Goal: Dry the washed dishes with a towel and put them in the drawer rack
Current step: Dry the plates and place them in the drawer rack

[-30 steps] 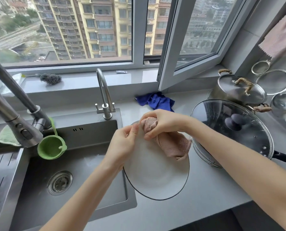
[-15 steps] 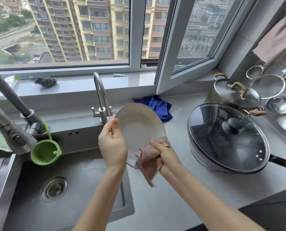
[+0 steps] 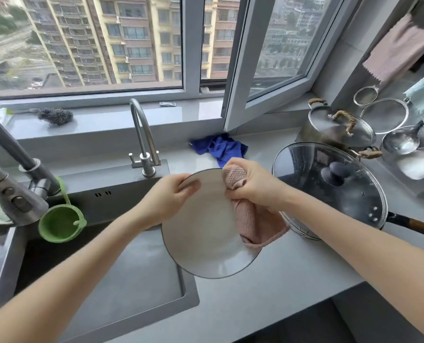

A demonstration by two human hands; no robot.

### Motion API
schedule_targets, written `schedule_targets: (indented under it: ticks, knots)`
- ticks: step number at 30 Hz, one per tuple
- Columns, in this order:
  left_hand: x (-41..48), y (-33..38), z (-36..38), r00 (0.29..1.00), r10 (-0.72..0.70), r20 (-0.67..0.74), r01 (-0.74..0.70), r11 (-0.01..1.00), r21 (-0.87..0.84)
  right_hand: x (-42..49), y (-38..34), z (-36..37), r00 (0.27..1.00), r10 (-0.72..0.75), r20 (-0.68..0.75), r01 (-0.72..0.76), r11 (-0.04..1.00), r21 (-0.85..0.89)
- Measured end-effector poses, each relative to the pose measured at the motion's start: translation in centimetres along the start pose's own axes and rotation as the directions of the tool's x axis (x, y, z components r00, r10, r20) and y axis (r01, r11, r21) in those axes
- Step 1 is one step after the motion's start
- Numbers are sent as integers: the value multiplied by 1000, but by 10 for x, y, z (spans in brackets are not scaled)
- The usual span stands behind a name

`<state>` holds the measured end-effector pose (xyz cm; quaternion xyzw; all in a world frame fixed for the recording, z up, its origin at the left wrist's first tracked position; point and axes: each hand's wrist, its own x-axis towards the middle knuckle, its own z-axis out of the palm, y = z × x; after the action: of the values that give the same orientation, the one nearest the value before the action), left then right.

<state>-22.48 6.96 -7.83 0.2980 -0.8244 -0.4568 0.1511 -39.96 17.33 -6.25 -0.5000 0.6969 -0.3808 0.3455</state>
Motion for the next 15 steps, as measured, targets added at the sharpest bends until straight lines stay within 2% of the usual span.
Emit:
schedule_targets:
  ticks: [2,4,7,11,13,15]
  knots:
    - [1,3,1,992,-5,-127,0,999,-32,6,-7,-6,1000,-17,-11,17,1000,25]
    - [4,3,-1,976,-59,-209,26,987,-157,5,-6,-13,998,53,33,-59,974,221]
    - [3,4,-5,948,-133,-289,23,935,-354,-1,4,-14,973,193,125,-230,791,567]
    - [0,-2,-3,887,-255,-386,41,874,-484,-24,12,13,938,338,82,-282,600,748]
    - [3,-6,3,812,-337,-476,32,841,-540,-28,16,36,918,395,39,-230,449,864]
    - [5,-2,18,730,-392,-560,26,835,-550,-20,22,57,848,514,-129,-70,350,934]
